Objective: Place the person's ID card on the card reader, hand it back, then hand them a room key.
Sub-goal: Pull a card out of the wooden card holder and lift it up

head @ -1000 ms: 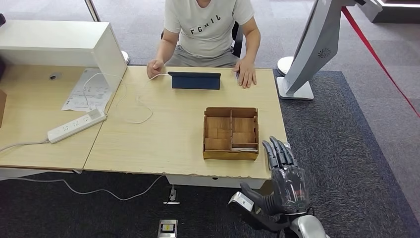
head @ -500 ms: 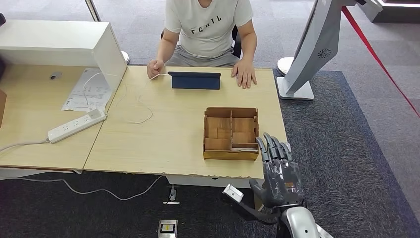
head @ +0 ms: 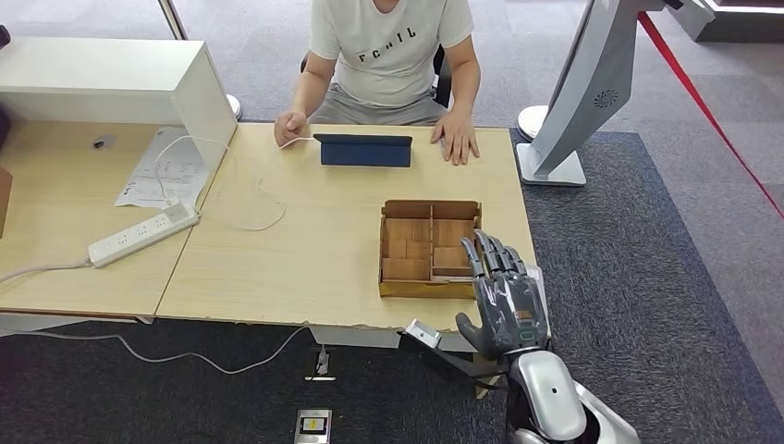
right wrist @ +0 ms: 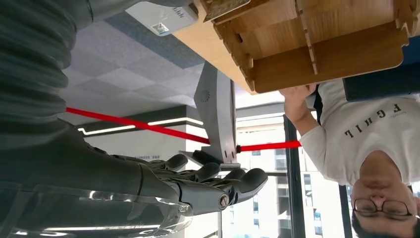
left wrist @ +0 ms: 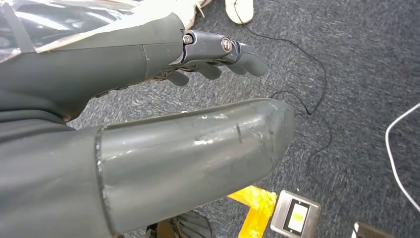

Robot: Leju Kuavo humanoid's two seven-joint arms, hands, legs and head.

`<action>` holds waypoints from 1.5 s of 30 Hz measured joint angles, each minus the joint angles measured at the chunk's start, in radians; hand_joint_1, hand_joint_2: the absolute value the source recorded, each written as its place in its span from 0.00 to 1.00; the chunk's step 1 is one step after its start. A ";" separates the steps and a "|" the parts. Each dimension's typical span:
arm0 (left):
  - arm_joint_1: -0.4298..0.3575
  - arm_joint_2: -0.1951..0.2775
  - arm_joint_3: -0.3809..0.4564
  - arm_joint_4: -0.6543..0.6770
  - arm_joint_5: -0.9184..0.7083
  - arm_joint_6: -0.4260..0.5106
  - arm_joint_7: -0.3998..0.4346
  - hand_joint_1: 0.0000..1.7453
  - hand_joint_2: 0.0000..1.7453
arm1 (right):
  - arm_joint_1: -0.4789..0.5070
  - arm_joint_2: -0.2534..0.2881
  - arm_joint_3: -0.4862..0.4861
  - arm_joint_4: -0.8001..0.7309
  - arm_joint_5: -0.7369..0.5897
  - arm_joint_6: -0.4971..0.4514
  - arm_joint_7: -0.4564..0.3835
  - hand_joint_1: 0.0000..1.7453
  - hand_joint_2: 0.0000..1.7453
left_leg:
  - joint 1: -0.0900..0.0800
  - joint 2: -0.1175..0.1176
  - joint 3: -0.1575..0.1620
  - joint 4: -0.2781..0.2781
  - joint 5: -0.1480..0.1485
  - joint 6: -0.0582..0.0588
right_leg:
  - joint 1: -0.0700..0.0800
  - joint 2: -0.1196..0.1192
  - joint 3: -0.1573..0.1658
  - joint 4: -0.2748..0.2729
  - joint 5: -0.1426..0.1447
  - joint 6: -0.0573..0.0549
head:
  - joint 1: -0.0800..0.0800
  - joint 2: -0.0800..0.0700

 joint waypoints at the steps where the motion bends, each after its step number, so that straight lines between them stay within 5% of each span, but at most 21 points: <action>1: 0.000 0.000 0.000 0.000 -0.002 0.000 0.000 0.00 0.00 | -0.008 0.002 0.006 0.012 -0.012 -0.003 -0.001 0.00 1.00 | 0.000 0.000 0.000 0.000 0.000 0.000 | 0.000 0.000 0.000 0.000 0.000 0.000 | 0.000 0.000; 23: 0.001 0.008 0.000 0.000 -0.021 -0.015 0.000 0.00 0.00 | -0.116 0.035 0.145 0.241 -0.209 -0.067 0.001 0.00 1.00 | 0.000 0.000 0.000 0.000 0.000 0.000 | 0.000 0.000 0.000 0.000 0.000 0.000 | 0.000 0.000; 45: 0.001 0.025 0.001 0.004 -0.054 0.008 0.008 0.00 0.00 | -0.230 0.107 0.245 0.468 -0.245 -0.130 -0.046 0.00 1.00 | 0.000 0.000 0.000 0.000 0.000 0.000 | 0.000 0.000 0.000 0.000 0.000 0.000 | 0.000 0.000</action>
